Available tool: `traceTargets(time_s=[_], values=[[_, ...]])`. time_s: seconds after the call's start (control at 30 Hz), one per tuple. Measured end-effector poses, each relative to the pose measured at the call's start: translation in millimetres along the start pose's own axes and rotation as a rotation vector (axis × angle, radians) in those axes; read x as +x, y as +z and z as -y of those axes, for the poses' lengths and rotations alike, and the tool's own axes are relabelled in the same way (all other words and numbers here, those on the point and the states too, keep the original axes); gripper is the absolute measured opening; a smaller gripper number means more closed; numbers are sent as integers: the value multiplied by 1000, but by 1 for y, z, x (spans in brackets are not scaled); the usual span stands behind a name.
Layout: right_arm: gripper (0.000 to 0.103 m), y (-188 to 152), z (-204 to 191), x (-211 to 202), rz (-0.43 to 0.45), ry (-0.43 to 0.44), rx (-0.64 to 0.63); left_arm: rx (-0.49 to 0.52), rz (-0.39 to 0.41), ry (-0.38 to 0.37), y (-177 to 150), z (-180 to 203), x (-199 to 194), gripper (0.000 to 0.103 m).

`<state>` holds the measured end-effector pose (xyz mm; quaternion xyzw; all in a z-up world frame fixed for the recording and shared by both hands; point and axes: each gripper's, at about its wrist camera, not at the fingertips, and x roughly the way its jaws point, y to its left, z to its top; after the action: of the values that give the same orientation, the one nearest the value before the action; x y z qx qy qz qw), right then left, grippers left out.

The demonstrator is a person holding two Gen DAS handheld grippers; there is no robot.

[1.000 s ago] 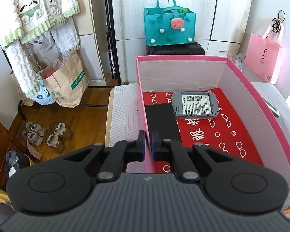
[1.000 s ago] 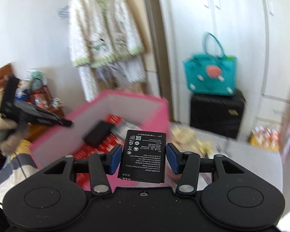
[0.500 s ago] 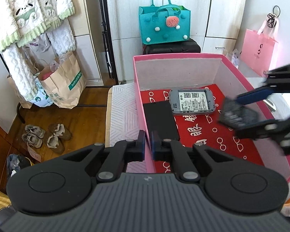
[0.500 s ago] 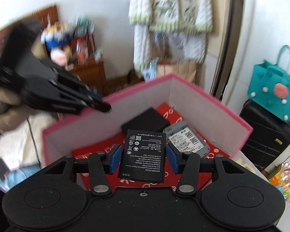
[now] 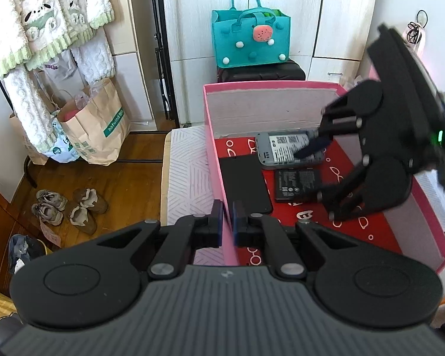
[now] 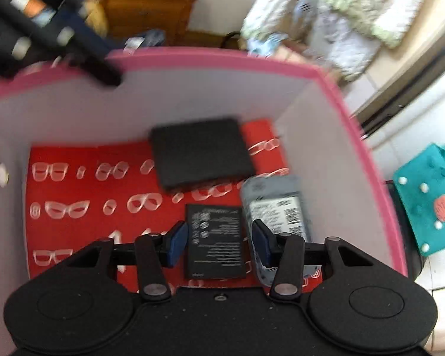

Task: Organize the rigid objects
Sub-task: 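Open the right gripper to release the battery beside the grey router, then move the right tool back toward the white charger on the table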

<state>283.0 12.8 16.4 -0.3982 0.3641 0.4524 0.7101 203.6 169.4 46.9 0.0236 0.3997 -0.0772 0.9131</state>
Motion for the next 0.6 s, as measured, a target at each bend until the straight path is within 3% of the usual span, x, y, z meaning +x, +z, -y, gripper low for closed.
traceTargets(time_s=[0.13,0.3,0.43,0.6], values=[[52,-11,12,-36,141,37,104,3,4,-2,-1,1,0,6],[53,-46,23,-86,270,-6,293,-8,6,-2,0,2,0,6],[52,-68,23,-108,235,-8,308,22,-1,21,-1,8,0,6],[54,-104,18,-145,257,-61,392,60,-8,48,-1,14,0,6]])
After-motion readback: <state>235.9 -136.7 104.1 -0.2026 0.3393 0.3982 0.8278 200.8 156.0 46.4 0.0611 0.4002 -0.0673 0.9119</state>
